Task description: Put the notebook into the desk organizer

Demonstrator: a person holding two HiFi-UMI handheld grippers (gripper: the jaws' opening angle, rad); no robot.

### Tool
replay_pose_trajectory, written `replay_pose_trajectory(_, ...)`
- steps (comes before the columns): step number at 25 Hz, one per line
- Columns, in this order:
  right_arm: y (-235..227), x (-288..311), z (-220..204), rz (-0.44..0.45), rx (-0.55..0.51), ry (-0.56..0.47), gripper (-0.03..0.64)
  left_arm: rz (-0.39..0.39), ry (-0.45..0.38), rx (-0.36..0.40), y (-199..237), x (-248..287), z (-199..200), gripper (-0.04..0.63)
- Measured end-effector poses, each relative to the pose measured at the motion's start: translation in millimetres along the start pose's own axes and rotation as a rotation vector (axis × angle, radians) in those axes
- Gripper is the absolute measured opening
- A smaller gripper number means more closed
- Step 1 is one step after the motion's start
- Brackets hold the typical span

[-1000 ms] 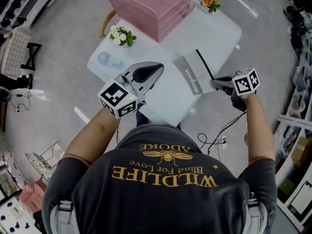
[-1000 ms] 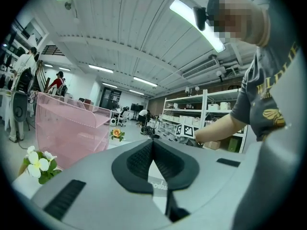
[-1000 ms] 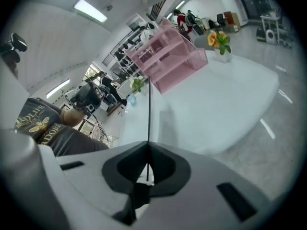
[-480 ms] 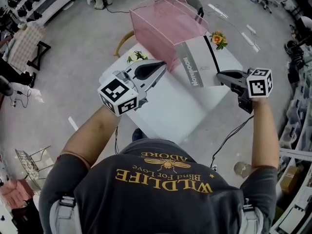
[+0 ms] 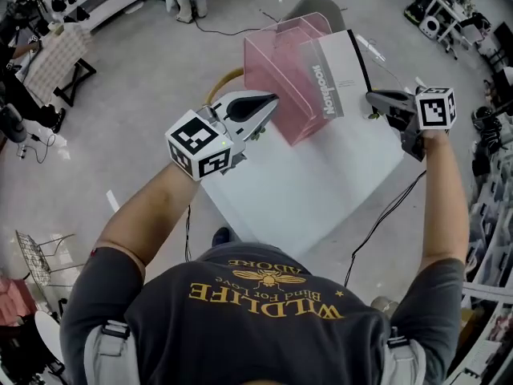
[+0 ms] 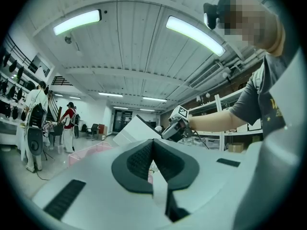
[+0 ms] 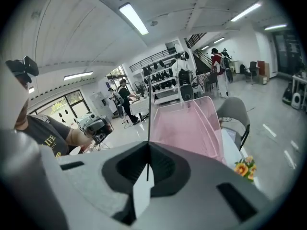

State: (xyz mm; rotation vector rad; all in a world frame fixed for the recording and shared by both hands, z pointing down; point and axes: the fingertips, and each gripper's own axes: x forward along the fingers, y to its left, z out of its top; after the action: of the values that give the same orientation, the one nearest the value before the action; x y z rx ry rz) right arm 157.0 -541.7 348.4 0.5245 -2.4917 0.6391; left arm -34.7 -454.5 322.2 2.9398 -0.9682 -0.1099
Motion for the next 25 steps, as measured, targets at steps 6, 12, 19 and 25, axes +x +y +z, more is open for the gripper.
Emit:
replay_pose_trajectory(6, -25, 41, 42, 0.115, 0.021, 0.048, 0.008, 0.029, -0.014, 0.001, 29, -8, 3, 0.002)
replay_pose_trajectory(12, -30, 75, 48, 0.261, 0.049, 0.159, 0.009, 0.056, -0.016, 0.000, 45, -12, -4, 0.002)
replay_pose_trajectory(19, -77, 111, 43, 0.163, 0.097, 0.286, 0.009, 0.083, -0.017, -0.020, 66, -16, -11, 0.002)
replay_pose_trajectory(25, -124, 132, 29, -0.121, 0.013, 0.393, 0.009, 0.084, -0.013, -0.031, 70, -12, -15, 0.002)
